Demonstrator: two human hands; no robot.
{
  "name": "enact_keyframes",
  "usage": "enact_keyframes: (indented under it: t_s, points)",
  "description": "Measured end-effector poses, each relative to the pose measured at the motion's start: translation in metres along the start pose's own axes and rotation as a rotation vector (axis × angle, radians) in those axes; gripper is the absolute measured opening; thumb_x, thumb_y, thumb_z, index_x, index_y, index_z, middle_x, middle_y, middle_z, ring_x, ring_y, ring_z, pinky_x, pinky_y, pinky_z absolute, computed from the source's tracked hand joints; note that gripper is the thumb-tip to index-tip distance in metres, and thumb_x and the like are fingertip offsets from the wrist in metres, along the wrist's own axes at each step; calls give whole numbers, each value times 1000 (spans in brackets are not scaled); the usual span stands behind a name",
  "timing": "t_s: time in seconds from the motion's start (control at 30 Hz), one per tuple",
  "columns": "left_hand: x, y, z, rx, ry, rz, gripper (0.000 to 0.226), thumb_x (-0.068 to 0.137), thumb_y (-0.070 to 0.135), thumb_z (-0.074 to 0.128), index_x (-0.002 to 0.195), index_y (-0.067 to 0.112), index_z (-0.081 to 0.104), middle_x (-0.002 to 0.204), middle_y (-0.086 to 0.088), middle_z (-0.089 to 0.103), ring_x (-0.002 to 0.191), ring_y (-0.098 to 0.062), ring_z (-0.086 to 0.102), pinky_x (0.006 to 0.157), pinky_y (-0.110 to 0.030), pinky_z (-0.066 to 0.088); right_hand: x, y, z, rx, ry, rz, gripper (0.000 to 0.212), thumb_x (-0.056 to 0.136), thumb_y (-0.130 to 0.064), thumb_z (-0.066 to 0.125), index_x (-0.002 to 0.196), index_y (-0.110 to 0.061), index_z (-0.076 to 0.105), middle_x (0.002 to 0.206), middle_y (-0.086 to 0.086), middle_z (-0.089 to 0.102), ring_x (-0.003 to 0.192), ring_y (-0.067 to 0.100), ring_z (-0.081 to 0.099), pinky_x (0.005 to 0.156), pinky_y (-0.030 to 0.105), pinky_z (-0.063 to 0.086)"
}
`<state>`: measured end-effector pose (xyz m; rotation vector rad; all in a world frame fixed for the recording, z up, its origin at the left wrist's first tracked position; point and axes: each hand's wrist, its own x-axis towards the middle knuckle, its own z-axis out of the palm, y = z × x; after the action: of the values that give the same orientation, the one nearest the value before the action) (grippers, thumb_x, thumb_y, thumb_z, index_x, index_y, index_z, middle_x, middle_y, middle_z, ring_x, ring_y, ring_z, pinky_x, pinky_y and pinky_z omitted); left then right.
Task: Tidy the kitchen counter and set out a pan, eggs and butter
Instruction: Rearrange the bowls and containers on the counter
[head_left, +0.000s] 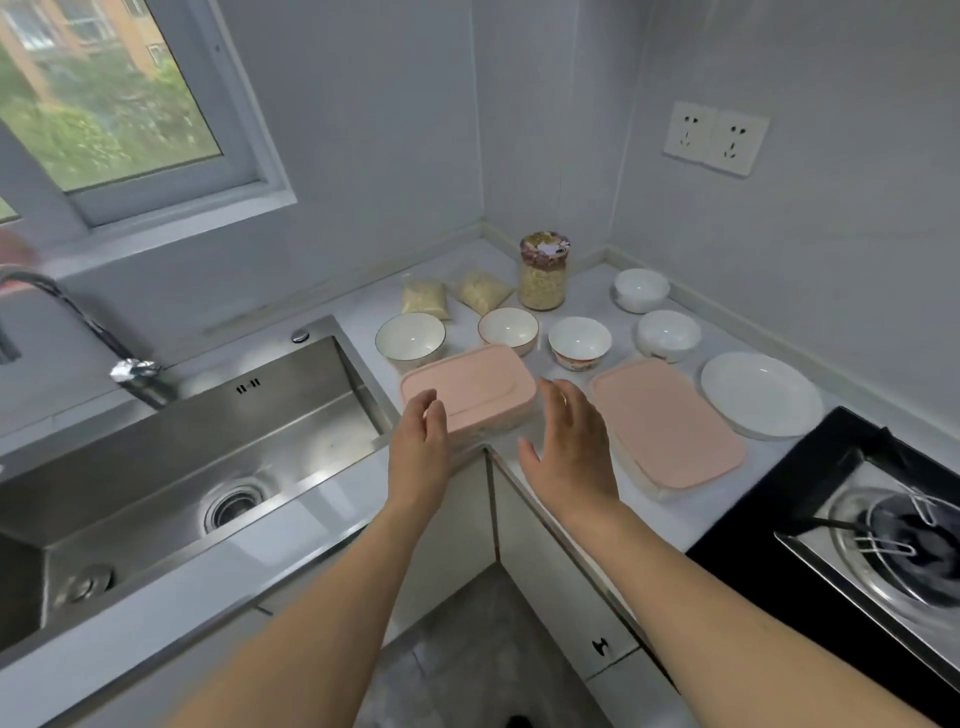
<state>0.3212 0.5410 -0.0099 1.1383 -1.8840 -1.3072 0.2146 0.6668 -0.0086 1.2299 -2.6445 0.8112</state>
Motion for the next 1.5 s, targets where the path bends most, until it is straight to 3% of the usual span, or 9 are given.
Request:
enact_keyframes:
  t_s: [0.17, 0.3, 0.43, 0.63, 0.9, 1.13, 1.5]
  points:
    - [35, 4, 10, -28, -45, 40, 32, 102, 30, 39, 127, 20, 55, 123, 2, 60, 113, -16, 54, 97, -32, 43, 30, 4, 9, -23, 10, 20, 68, 81, -22, 69, 140, -10, 37, 140, 12, 39, 127, 29, 41, 106, 38, 35]
    - [72, 8, 15, -19, -82, 36, 35, 102, 29, 39, 134, 19, 53, 127, 5, 57, 120, -13, 50, 101, -30, 39, 55, 2, 23, -34, 29, 36, 68, 78, -19, 72, 137, -8, 41, 137, 14, 44, 125, 31, 44, 105, 39, 37]
    - [120, 4, 20, 42, -126, 29, 38, 102, 36, 37, 136, 24, 50, 128, 7, 57, 126, -16, 46, 108, -39, 37, 95, 6, 37, -49, 41, 93, 68, 78, -20, 70, 138, -5, 42, 137, 16, 45, 126, 33, 44, 105, 43, 38]
    - [201, 14, 23, 22, -168, 66, 38, 103, 31, 40, 136, 17, 51, 134, 3, 56, 120, -13, 51, 101, -29, 39, 158, 7, 63, -59, 23, 161, 65, 75, -20, 71, 133, -4, 48, 129, 14, 49, 114, 36, 52, 96, 45, 45]
    - [289, 5, 22, 72, -170, 32, 38, 102, 29, 40, 139, 23, 47, 129, 11, 54, 107, 0, 47, 88, -17, 31, 227, -3, 110, -65, -54, 224, 68, 78, -24, 68, 139, -11, 41, 137, 9, 41, 115, 33, 49, 101, 42, 40]
    - [354, -5, 37, 88, -227, 62, 40, 100, 30, 42, 140, 22, 46, 138, 3, 52, 123, -13, 51, 105, -37, 42, 276, 4, 131, -78, -124, 313, 69, 82, -27, 64, 144, -13, 36, 145, 9, 34, 125, 34, 42, 107, 42, 35]
    - [389, -14, 60, 146, -309, 95, 40, 100, 30, 43, 139, 22, 45, 138, 1, 50, 122, -13, 50, 102, -36, 44, 307, 12, 157, -92, -179, 365, 67, 83, -30, 62, 143, -12, 37, 146, 11, 34, 124, 36, 42, 107, 42, 33]
